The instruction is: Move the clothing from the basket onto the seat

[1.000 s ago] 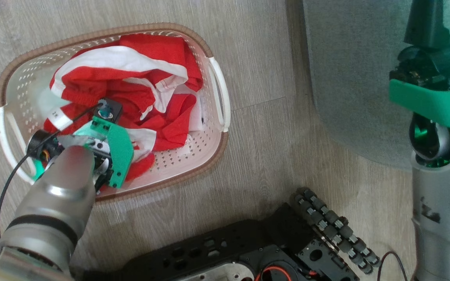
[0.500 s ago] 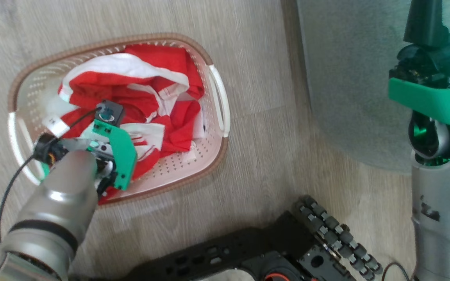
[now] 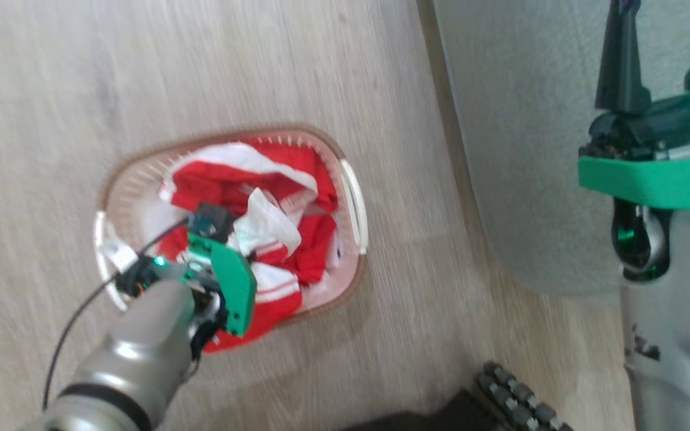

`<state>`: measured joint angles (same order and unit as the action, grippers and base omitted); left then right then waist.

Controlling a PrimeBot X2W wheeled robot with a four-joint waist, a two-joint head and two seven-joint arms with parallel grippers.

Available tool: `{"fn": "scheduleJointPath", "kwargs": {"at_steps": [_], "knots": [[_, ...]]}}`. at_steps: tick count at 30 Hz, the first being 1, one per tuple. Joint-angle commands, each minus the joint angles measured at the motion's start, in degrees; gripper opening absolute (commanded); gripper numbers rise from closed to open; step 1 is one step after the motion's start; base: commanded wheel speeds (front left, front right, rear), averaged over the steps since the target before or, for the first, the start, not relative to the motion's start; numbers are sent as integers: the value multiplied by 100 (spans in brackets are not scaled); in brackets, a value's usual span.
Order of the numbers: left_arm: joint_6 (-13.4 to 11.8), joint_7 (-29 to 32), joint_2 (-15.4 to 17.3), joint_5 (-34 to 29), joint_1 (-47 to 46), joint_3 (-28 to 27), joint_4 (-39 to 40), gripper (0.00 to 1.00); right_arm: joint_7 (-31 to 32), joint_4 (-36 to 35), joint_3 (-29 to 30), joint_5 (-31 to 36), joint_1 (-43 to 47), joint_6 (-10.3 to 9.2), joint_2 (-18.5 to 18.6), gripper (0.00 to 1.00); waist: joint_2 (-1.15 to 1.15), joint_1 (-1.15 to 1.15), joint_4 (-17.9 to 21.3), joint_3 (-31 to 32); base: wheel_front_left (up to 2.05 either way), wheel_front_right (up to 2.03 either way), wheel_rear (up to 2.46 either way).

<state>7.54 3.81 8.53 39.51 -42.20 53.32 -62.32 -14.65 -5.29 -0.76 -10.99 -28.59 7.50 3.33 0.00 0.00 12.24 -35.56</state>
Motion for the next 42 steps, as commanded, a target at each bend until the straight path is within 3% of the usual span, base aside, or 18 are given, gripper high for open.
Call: {"fn": "scheduleJointPath", "kwargs": {"at_steps": [1, 13, 23, 32, 42], "knots": [[-6, -130, 67, 119, 172, -18, 171, 0, -35, -130, -64, 53, 176, -1, -46, 100, 0, 0, -220, 620, 0, 0, 0], [-6, -1052, 179, 694, 511, 315, 876, 0, -35, 345, -218, 61, 797, -1, -44, 100, 0, 0, -578, 2174, 0, 0, 0], [-102, -1521, 323, 716, 460, 210, 1664, 0, -35, 576, -333, -29, 1326, -1, 61, 100, 0, 0, -831, 2971, 0, 0, 0], [-643, -1416, 800, 793, 334, -128, 3408, 0, -35, 722, -571, -182, 1773, -1, 140, 100, 0, 0, -981, 3501, 0, 0, 0], [-1219, -1005, 1299, 786, -45, -502, 5175, 0, -35, 779, -886, -303, 1984, -1, 152, 100, 0, 0, -1012, 3601, 0, 0, 0]]}}
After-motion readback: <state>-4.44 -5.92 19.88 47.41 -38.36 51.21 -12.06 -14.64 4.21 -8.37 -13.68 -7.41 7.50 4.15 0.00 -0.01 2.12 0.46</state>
